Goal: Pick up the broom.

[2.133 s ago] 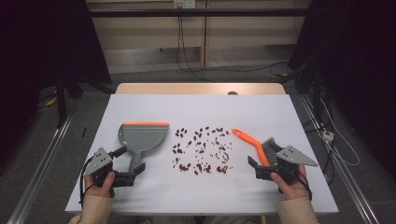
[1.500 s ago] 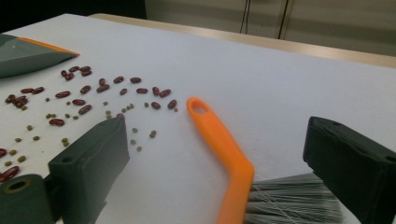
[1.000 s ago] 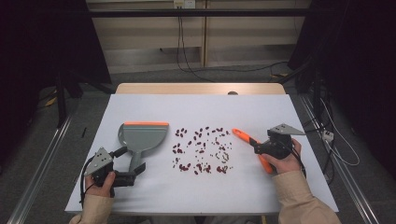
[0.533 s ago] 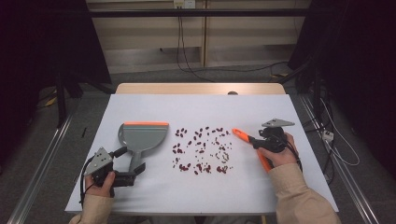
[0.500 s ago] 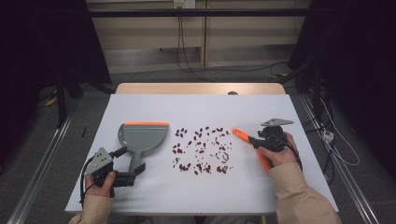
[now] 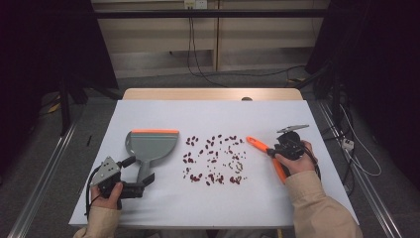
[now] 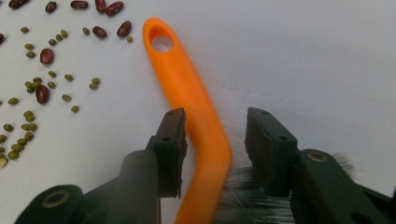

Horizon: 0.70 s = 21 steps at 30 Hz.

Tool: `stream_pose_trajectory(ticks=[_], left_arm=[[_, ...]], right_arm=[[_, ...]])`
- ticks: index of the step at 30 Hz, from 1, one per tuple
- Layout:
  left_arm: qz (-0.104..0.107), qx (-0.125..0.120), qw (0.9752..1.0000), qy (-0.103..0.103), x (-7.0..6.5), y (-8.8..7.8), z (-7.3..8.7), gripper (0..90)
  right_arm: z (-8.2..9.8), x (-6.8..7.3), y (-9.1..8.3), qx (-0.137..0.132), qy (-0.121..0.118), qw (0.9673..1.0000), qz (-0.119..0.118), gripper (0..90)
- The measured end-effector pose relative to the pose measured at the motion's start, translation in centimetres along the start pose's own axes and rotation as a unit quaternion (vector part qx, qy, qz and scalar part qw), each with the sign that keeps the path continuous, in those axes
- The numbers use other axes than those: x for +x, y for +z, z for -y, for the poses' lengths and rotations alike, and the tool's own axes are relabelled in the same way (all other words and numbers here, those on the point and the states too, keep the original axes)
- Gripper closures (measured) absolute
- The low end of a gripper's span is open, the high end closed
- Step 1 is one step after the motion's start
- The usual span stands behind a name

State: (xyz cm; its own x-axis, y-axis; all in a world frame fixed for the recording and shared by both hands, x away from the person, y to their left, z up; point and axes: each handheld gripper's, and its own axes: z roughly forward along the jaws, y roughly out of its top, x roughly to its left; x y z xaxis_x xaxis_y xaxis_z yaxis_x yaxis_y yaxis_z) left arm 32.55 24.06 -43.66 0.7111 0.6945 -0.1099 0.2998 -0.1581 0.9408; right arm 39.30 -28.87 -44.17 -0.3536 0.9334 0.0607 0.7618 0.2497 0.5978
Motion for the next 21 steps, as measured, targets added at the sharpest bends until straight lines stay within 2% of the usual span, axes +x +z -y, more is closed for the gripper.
stream_pose_trajectory(ticks=[5,12,13,14,21], left_arm=[[0.001,0.000,1.0000,-0.002,0.0,0.0,0.0,3.4],[0.001,0.002,1.0000,0.000,0.0,0.1,0.0,3.4],[0.002,0.002,1.0000,0.000,0.0,0.1,0.1,3.4],[0.002,0.003,1.0000,0.001,0.1,0.1,0.1,3.4],[0.003,0.003,1.0000,0.002,0.0,0.1,0.0,3.4]], right_arm=[[-0.1,-0.1,0.0,0.007,0.005,0.9999,-0.007,60.7],[-0.4,0.0,0.6,0.011,-0.004,0.9998,-0.014,61.4],[-0.5,0.0,0.7,0.014,-0.008,0.9998,-0.014,62.2],[-0.6,0.3,1.1,0.030,-0.018,0.9993,-0.012,63.1],[-1.2,0.4,1.3,0.058,-0.029,0.9979,-0.010,64.5]])
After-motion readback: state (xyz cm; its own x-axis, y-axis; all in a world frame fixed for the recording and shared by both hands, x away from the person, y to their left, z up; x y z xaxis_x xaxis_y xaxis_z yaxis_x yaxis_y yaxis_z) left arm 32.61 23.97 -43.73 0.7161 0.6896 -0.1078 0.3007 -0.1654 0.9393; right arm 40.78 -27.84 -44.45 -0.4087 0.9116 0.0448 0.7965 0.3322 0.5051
